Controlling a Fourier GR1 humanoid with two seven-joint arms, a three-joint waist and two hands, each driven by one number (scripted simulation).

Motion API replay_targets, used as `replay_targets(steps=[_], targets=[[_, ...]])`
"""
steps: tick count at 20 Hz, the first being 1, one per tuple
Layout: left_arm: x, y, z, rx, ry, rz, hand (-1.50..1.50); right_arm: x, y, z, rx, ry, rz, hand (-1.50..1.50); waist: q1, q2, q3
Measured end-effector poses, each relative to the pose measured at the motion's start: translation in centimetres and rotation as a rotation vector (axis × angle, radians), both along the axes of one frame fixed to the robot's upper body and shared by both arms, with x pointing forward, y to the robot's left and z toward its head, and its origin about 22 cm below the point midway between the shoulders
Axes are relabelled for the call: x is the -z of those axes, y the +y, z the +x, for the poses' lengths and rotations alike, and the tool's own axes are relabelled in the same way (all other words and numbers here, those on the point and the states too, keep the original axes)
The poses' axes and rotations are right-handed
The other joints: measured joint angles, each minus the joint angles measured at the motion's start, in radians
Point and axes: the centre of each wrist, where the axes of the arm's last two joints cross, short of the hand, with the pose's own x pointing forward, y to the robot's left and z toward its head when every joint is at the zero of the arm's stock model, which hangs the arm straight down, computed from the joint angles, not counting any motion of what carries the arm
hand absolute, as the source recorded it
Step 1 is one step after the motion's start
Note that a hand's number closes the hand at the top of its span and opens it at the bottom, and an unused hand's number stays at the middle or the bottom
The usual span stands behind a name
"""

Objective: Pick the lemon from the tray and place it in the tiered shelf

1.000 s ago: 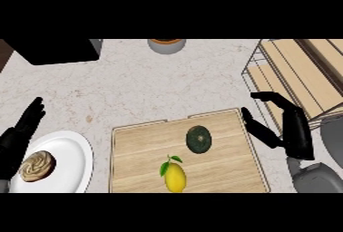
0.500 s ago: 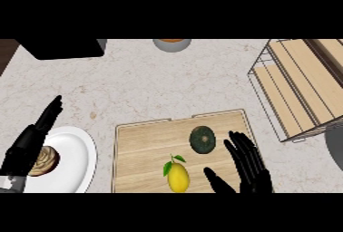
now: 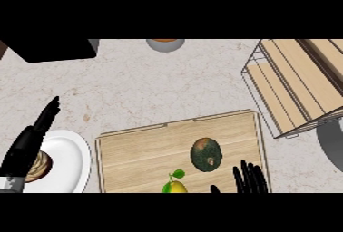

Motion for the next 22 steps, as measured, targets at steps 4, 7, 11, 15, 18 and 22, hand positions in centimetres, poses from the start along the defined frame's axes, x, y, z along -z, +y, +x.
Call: replay_targets(steps=[4,7,11,15,18,22], targets=[[0.0,-0.1,0.1,0.003,-0.003,0.0,0.0,-0.1,0.4,-1.5,0.089,0.08,-0.071,-1.5,0.005,0.006,0.002],[0.3,-0.3,-0.1,0.012,-0.004,-0.003,0.0,-0.6,0.8,-2.4,0.156,0.155,-0.111,-1.5,0.014,0.01,0.003],[0.0,-0.5,0.1,0.02,-0.011,-0.005,0.0,-1.6,1.6,-3.6,0.245,0.25,-0.164,-1.5,0.024,0.012,0.007],[0.1,-0.6,0.1,0.031,-0.013,-0.007,0.0,-3.3,3.0,-4.2,0.334,0.307,-0.22,-1.5,0.039,0.012,0.009],[0.2,-0.6,0.1,0.044,-0.012,-0.008,0.0,-4.5,4.9,-4.2,0.389,0.324,-0.255,-1.5,0.054,0.012,0.012],[0.3,-1.4,0.8,0.067,-0.013,-0.013,0.0,-6.0,8.0,-4.5,0.441,0.332,-0.312,-1.5,0.068,0.015,0.015]])
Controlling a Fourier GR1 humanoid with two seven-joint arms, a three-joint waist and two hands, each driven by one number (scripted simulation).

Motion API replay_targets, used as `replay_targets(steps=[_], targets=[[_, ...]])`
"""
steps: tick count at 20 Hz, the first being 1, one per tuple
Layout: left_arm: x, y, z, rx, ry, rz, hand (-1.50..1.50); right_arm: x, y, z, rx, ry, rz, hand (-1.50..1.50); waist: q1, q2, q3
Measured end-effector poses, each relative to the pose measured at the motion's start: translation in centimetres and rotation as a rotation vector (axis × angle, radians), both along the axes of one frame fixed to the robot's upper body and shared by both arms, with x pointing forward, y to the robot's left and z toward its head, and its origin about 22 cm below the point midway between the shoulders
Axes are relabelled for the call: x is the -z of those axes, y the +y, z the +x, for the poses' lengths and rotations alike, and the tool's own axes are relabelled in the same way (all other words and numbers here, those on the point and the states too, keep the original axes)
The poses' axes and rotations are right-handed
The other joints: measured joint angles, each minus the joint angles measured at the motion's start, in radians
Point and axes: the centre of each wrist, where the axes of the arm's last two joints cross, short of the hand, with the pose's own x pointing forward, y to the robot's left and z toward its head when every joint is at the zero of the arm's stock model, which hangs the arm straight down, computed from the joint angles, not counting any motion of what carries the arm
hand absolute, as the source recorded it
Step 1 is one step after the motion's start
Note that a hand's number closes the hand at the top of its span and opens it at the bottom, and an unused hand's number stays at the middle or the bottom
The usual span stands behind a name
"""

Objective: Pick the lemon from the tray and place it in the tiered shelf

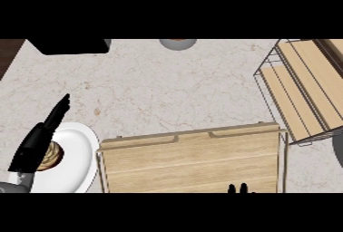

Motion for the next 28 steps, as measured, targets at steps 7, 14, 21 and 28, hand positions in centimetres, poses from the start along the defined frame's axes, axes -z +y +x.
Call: replay_targets(steps=[7,14,21,28], targets=[[0.1,-0.5,1.0,0.027,0.002,-0.003,0.0,-0.6,3.9,-0.1,-0.047,-0.036,-0.103,-1.5,0.027,0.002,0.004],[0.5,-1.0,1.6,0.034,-0.005,-0.005,0.0,-0.7,4.3,0.0,-0.105,-0.063,-0.156,-1.5,0.037,0.001,0.002],[0.4,-1.1,1.6,0.045,-0.011,-0.001,0.0,-0.4,4.4,1.7,-0.104,-0.05,-0.176,-1.5,0.046,0.001,0.003],[0.3,-1.3,1.7,0.052,-0.007,-0.002,0.0,0.5,4.8,4.2,-0.077,-0.038,-0.191,-1.5,0.051,0.0,0.006]])
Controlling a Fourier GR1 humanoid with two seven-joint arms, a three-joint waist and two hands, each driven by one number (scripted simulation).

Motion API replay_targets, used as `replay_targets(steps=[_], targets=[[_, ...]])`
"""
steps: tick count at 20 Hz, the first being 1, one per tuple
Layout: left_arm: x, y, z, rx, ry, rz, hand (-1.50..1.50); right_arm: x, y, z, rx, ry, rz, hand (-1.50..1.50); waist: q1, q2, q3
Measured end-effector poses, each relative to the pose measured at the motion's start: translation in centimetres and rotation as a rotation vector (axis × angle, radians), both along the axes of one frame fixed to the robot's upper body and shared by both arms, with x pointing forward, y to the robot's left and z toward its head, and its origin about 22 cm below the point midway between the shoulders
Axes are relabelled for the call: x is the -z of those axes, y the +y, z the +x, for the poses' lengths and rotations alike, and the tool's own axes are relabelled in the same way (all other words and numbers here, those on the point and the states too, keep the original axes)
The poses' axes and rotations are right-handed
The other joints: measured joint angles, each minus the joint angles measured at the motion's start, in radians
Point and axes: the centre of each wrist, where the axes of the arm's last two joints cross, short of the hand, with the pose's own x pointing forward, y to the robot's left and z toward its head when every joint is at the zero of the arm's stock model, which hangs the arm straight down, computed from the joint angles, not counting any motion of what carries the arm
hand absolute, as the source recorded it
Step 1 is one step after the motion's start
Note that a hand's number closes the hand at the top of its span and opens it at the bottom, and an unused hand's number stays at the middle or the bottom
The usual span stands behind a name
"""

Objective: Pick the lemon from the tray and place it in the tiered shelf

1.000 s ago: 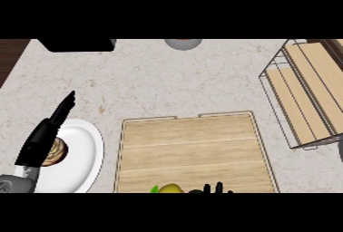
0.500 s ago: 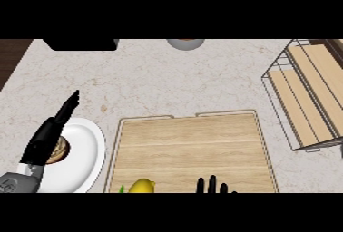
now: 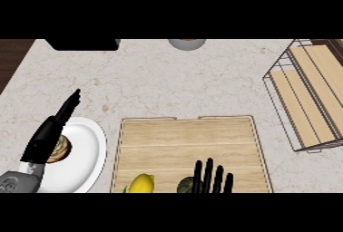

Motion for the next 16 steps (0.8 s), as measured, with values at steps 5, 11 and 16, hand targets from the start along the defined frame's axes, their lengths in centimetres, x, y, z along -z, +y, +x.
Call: replay_targets(steps=[5,11,16], targets=[[0.0,-0.2,0.3,-0.003,0.0,-0.005,0.0,0.6,0.1,0.8,0.002,0.035,-0.009,1.5,0.0,0.0,0.0],[0.6,-0.4,0.4,0.0,0.012,-0.004,0.0,0.8,0.2,2.0,-0.017,0.08,0.015,1.5,0.001,-0.004,-0.005],[0.5,-0.6,0.8,0.007,0.003,-0.004,0.0,0.0,-0.5,4.1,-0.043,0.188,0.091,1.5,0.006,-0.004,-0.009]])
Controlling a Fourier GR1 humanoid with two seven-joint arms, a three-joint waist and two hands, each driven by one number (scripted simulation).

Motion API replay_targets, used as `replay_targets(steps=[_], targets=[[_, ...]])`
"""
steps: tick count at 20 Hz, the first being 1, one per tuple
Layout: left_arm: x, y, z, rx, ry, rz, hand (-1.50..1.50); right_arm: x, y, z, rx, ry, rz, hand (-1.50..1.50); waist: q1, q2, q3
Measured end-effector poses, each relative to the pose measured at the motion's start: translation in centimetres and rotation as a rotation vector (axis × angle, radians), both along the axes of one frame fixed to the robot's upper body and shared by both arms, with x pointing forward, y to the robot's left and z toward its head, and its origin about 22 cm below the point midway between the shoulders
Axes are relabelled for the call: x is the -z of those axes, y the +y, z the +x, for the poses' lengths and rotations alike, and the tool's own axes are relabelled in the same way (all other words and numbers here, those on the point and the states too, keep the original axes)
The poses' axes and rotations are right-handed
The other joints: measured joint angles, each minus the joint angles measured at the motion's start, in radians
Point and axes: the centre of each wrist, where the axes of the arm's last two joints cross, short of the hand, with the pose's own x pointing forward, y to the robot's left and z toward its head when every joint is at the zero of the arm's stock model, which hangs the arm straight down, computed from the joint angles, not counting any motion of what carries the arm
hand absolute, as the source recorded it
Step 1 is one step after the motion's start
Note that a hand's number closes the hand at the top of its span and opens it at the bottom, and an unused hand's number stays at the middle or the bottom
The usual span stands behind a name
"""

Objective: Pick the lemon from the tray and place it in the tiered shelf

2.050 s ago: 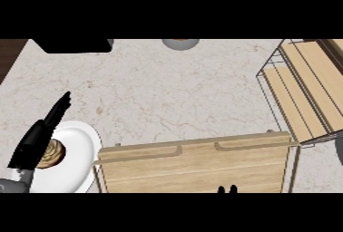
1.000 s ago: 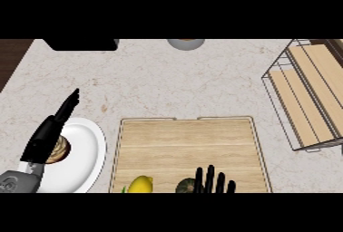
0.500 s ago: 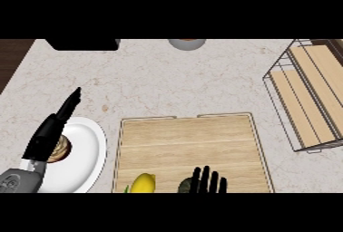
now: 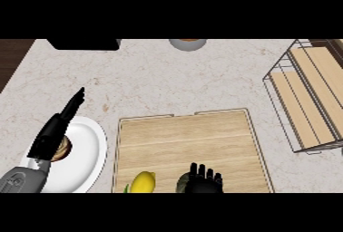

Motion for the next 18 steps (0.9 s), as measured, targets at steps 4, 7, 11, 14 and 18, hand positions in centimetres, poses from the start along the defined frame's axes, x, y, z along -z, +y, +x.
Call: replay_targets(steps=[4,7,11,14,18], targets=[[-0.8,0.1,0.5,0.016,-0.02,0.009,0.0,-1.6,-1.4,1.5,-0.076,0.219,0.186,1.5,0.014,0.014,0.002],[-0.7,0.0,0.5,0.013,-0.017,0.005,0.0,-2.9,-3.2,4.9,-0.138,0.309,0.27,1.5,0.014,0.014,0.006],[-0.3,1.1,0.1,0.002,-0.004,0.004,0.0,-4.6,-5.7,9.0,-0.19,0.262,0.318,1.5,0.005,0.008,0.008],[-0.3,0.7,0.2,-0.007,0.001,0.002,0.0,-7.0,-6.8,10.5,-0.225,0.152,0.346,1.5,-0.002,0.004,0.009],[-0.1,0.7,-0.2,-0.013,0.001,0.002,0.0,-11.3,-7.1,10.4,-0.268,-0.044,0.424,1.5,-0.007,0.0,0.009]])
